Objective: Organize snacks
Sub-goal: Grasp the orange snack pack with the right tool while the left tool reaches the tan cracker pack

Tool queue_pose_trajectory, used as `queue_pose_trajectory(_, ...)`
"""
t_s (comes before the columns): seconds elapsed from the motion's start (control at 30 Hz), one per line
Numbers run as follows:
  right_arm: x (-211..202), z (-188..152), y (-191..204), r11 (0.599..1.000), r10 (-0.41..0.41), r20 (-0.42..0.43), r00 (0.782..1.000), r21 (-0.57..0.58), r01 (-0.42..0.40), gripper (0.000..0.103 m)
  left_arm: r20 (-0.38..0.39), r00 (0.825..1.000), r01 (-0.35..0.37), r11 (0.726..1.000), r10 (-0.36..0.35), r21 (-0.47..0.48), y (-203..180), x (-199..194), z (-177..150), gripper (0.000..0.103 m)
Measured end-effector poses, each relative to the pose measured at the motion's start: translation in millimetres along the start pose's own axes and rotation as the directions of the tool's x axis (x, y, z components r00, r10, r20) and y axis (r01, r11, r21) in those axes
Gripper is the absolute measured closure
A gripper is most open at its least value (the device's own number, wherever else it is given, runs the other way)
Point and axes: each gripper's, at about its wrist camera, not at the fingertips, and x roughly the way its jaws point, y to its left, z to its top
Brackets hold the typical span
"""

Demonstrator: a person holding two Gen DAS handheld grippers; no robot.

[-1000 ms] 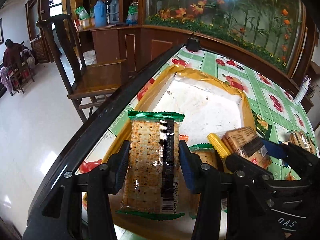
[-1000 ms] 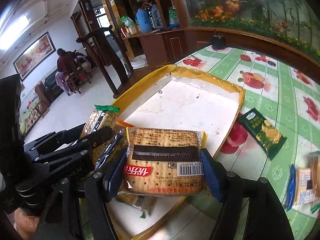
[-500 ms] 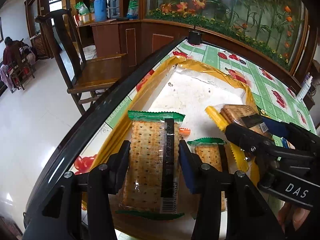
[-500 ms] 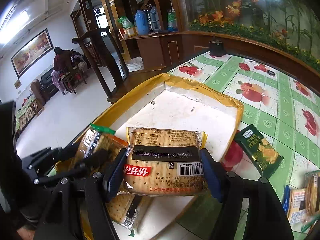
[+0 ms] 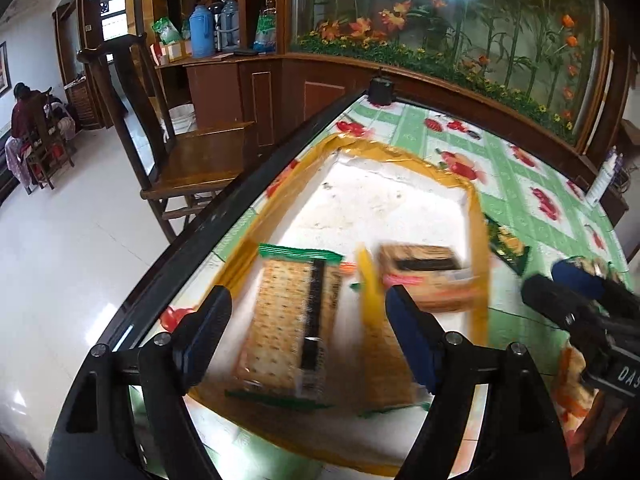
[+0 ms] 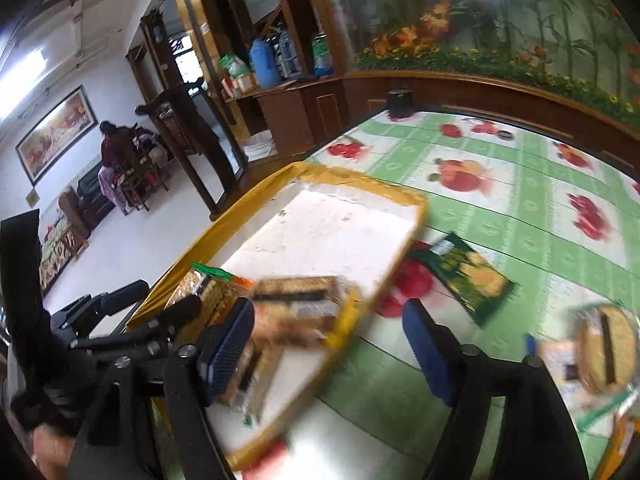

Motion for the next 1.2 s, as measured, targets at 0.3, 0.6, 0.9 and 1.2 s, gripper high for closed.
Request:
queue_pose_trajectory(0.3,-79,-57,-72,0.989,-0.109,0.021,0.994,0.1,0.106,0.022,-0.007,0.993,0.119,0.99,-0.118,0.077,-64,-23,-15,0.023)
queue_pose_trajectory(0.6,-157,-125,-159,0.928,-0.263,0.013,0.965,0.275,0.25,0.02,-0.068,0.972,0.234,0.943,-0.224,0.235,-157,-40,-48,0.024)
queue_pose_trajectory(0.9,-189,-159,-199,0.886,-0.309,0.0,0.951,0.363,0.288,0.019,-0.151,0.952,0.297,0.921,-0.265,0.253,-208,-45,-80,0.024)
queue_pose_trajectory(1.2,-167,-149,-195,0.897,-0.3,-0.017,0.954,0.335,0.289,0.017,-0.192,0.944,0.273,0.962,-0.268,0.001,-200,-32,-91,0.024)
